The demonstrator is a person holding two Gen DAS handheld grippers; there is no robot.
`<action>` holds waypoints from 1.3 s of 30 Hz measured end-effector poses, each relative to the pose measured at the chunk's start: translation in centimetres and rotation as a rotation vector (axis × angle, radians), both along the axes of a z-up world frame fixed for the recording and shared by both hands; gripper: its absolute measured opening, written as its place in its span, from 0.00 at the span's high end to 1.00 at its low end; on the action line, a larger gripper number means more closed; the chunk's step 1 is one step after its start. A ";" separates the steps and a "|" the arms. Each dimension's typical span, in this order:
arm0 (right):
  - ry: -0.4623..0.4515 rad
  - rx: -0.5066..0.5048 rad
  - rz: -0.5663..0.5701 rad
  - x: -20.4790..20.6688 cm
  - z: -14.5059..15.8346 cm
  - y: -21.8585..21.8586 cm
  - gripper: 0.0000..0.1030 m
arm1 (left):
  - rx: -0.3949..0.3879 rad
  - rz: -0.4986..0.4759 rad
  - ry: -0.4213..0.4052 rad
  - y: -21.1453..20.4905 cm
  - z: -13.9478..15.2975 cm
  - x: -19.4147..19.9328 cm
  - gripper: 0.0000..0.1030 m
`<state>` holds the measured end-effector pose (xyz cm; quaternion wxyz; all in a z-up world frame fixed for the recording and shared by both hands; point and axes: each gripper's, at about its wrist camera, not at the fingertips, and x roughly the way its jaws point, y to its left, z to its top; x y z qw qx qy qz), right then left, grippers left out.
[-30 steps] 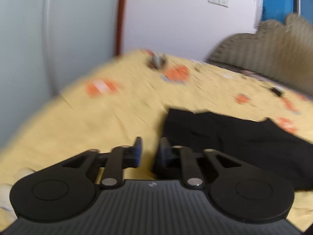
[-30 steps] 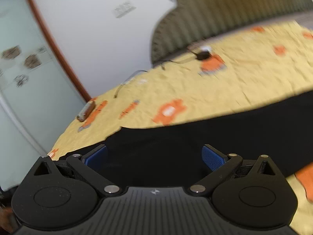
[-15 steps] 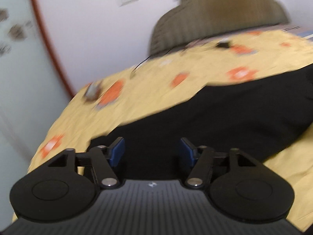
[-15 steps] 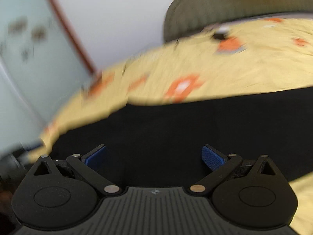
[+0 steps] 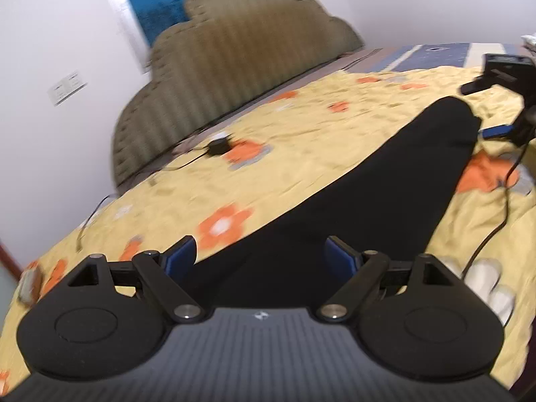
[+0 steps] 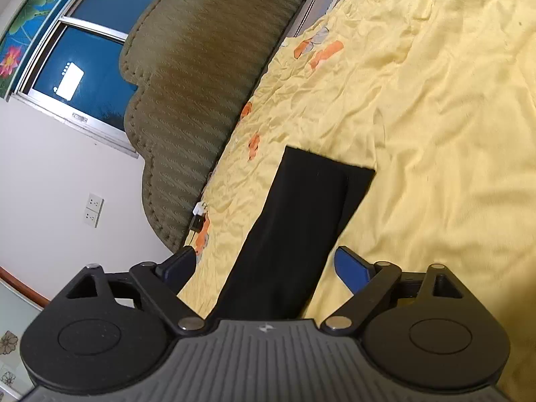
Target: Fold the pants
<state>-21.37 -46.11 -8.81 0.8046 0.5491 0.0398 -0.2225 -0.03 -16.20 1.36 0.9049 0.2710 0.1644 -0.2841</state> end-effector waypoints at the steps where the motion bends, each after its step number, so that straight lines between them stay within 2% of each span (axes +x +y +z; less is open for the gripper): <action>1: -0.011 0.005 -0.008 0.3 -0.1 0.0 0.13 | -0.002 -0.019 0.010 -0.9 0.0 0.2 0.19; 5: -0.034 0.004 -0.042 0.4 -0.6 -0.5 0.17 | 0.012 -0.067 0.058 -4.5 -0.7 1.3 0.19; 10: -0.101 0.055 -0.164 -0.1 -0.5 -1.6 0.17 | 0.022 -0.105 0.107 -8.4 -1.2 2.8 0.19; 13: -0.049 0.058 -0.145 -0.1 0.1 -1.3 0.17 | 0.024 -0.119 0.130 -10.3 -1.3 3.6 0.18; 18: 0.063 0.121 -0.218 -1.6 0.9 -0.7 0.16 | 0.052 -0.159 0.165 -13.6 -1.9 4.6 0.18; 20: 0.072 0.162 -0.246 -1.5 0.7 -1.3 0.16 | 0.054 -0.172 0.172 -14.9 -2.2 4.8 0.18; 23: 0.121 0.115 -0.193 0.4 0.9 -2.7 0.12 | 0.051 -0.183 0.178 -16.6 -2.5 5.1 0.18; 24: 0.128 0.108 -0.181 1.0 1.0 -2.9 0.06 | 0.049 -0.183 0.180 -17.1 -2.7 5.3 0.18; 25: 0.123 0.097 -0.162 1.4 1.1 -3.1 0.00 | 0.049 -0.182 0.183 -17.4 -2.8 5.4 0.18; 27: 0.097 0.090 -0.111 2.0 1.1 -3.7 0.00 | 0.054 -0.181 0.184 -18.1 -3.2 5.8 0.18; 31: -0.113 0.069 0.006 1.7 0.6 -3.3 0.01 | 0.077 -0.178 0.176 -18.5 -3.9 6.1 0.18; 32: -0.120 0.044 0.024 1.9 0.6 -3.2 0.01 | 0.079 -0.177 0.173 -18.4 -4.1 6.1 0.18; 33: -0.080 0.040 0.006 2.2 0.3 -3.4 0.04 | 0.083 -0.176 0.171 -18.3 -4.2 6.0 0.18; 36: -0.046 0.018 -0.009 2.9 0.1 -4.2 0.06 | 0.087 -0.180 0.173 -18.0 -4.3 5.8 0.18; 38: 0.041 -0.015 -0.012 3.9 0.7 -4.1 0.15 | 0.091 -0.176 0.167 -17.9 -4.4 5.8 0.18; 39: 0.089 -0.039 -0.007 4.5 0.8 -3.9 0.36 | 0.088 -0.173 0.168 -17.8 -4.4 5.8 0.18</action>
